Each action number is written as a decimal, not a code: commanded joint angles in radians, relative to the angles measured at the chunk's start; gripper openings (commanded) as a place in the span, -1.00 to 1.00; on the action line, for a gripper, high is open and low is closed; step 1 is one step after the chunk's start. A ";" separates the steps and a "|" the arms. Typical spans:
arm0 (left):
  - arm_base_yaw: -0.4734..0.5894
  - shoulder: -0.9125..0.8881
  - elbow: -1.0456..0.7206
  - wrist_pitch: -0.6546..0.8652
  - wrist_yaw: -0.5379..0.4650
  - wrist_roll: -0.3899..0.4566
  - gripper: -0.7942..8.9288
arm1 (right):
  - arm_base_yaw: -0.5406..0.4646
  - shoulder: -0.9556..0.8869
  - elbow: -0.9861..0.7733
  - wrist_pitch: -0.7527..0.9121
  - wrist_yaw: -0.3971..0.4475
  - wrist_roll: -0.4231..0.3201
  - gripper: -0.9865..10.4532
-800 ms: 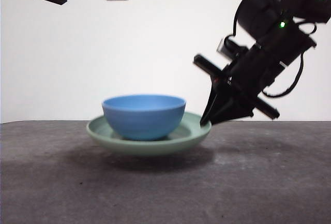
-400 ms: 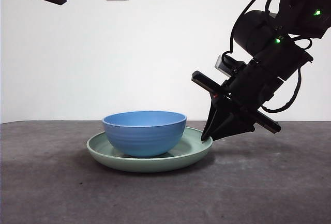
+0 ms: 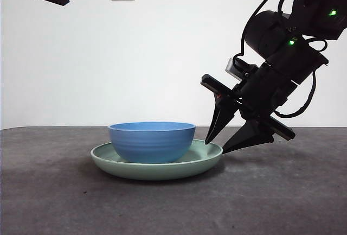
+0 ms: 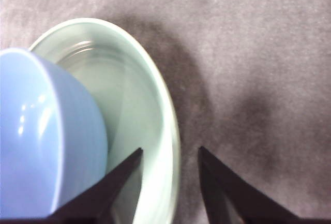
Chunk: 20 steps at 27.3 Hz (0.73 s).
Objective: Pick up the blue bowl, put it on the green plate, put it on desk
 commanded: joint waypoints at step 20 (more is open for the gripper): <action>-0.005 0.007 0.006 0.007 0.004 0.022 -0.24 | 0.010 -0.640 0.021 -0.441 -0.026 -0.294 -0.51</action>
